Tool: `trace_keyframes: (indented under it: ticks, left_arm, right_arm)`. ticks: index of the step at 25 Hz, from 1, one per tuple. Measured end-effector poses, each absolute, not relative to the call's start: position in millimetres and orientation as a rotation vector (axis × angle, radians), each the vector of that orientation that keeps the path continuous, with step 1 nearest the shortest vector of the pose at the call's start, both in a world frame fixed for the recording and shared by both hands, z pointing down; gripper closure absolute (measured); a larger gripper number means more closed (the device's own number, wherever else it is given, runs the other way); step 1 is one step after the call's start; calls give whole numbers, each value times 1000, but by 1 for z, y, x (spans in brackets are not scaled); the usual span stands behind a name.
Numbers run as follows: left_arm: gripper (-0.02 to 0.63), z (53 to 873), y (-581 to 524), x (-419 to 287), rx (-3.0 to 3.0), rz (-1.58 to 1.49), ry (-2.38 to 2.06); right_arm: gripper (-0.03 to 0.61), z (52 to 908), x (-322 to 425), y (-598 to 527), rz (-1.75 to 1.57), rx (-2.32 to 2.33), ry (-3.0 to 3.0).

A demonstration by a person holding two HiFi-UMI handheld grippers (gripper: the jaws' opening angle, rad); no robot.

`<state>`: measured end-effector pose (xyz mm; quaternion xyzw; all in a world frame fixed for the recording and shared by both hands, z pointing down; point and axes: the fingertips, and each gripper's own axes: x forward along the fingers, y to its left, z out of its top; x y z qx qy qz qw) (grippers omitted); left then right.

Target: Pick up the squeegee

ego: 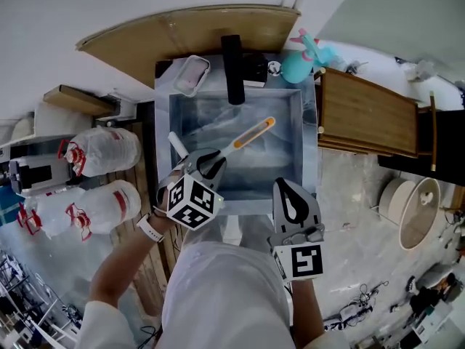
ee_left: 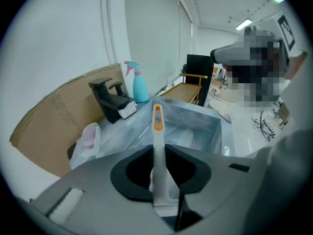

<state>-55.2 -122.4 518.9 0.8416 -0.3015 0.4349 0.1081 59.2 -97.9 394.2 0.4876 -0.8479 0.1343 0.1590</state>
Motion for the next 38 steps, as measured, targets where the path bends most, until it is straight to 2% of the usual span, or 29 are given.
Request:
trace_keyframes:
  ticks: [8,23,27,38]
  left_arm:
    - [539,427,-121,-67,2564,1079,-1104]
    - [539,257,-110,-118,2559,476,-1687]
    - [538,247,-96,-132,2471,400,-1764]
    - [538,262,-78,-147,2427,449,-1768]
  right_arm:
    - [572,356,63,-108,297,1427,-2448]
    - [572,290,68,-113,212,1555,-2515]
    - [572,279,71,-103,203,1567,-2523]
    - [572,277,66,-97,175,1553,-2546]
